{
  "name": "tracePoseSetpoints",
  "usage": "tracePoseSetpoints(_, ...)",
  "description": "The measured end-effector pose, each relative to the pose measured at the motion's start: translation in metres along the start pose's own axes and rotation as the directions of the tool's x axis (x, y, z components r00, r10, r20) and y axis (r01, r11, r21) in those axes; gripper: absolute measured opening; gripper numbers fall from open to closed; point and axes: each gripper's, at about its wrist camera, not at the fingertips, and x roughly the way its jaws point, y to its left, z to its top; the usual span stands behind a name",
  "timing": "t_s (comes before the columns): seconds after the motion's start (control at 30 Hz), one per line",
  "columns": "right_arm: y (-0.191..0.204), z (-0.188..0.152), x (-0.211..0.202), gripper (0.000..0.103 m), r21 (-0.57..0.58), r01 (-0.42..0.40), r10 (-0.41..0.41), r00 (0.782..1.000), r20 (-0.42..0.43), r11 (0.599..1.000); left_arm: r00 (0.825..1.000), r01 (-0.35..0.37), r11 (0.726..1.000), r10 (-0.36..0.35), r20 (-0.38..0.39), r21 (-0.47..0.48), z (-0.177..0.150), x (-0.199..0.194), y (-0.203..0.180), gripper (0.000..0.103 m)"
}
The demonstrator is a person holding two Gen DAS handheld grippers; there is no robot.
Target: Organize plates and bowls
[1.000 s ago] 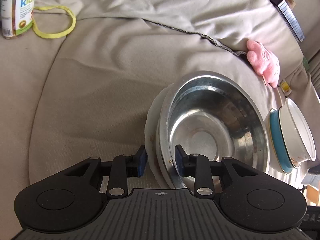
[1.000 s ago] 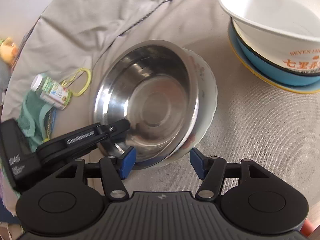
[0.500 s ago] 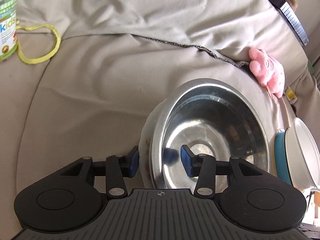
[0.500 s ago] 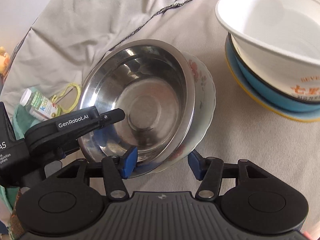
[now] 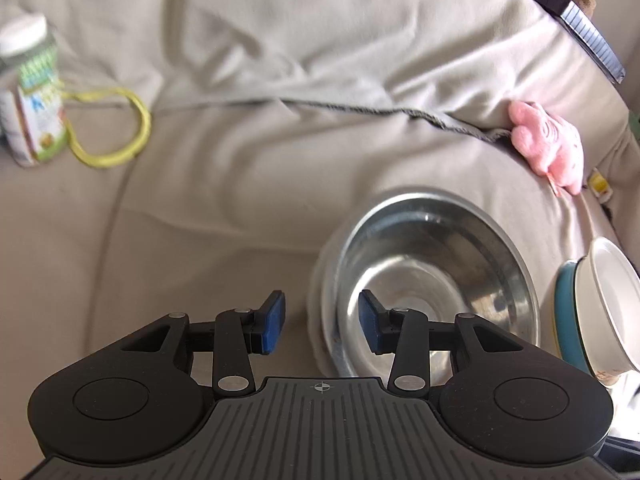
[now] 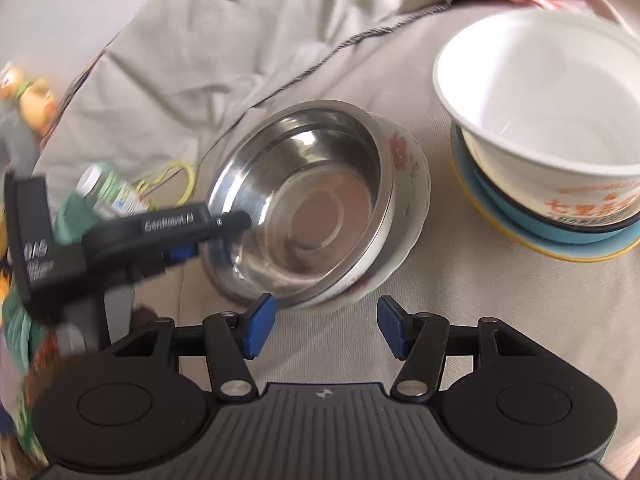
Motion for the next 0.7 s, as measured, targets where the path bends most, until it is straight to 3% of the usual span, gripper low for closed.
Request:
tracePoseSetpoints(0.17,-0.012,0.01,-0.068,0.058,-0.189,0.024,0.001,0.991,0.132,0.982,0.992,-0.076,0.996,0.07,0.106,0.054,0.003,-0.033,-0.025,0.044)
tracePoseSetpoints(0.27,-0.032,0.028,-0.103,0.068,-0.27,0.1,-0.039,0.974,0.221,0.958,0.981,-0.074,0.992,0.053,0.185,0.106,-0.004,-0.051,-0.058,0.044)
tracePoseSetpoints(0.33,-0.053,0.041,-0.117,0.075,-0.272,0.166,-0.086,0.955,0.282,0.948,0.978,0.004,0.994,-0.028,0.205,0.112,-0.015,-0.056,-0.083,0.044)
tracePoseSetpoints(0.4,-0.078,0.053,-0.126,0.077,-0.26,0.212,-0.122,0.939,0.321,0.942,0.97,0.135,0.985,-0.153,0.188,0.105,-0.027,-0.054,-0.106,0.044)
tracePoseSetpoints(0.53,-0.132,0.072,-0.119,0.078,-0.198,0.224,-0.151,0.933,0.326,0.954,0.938,0.321,0.947,-0.321,0.128,0.026,-0.047,-0.037,-0.142,0.044)
tracePoseSetpoints(0.6,-0.153,0.077,-0.103,0.078,-0.165,0.223,-0.162,0.933,0.321,0.961,0.935,0.332,0.943,-0.328,0.138,-0.005,-0.052,-0.031,-0.153,0.044)
tracePoseSetpoints(0.7,-0.175,0.084,-0.075,0.077,-0.126,0.157,-0.118,0.955,0.272,0.979,0.957,0.265,0.964,-0.259,0.131,-0.029,-0.055,-0.022,-0.165,0.044)
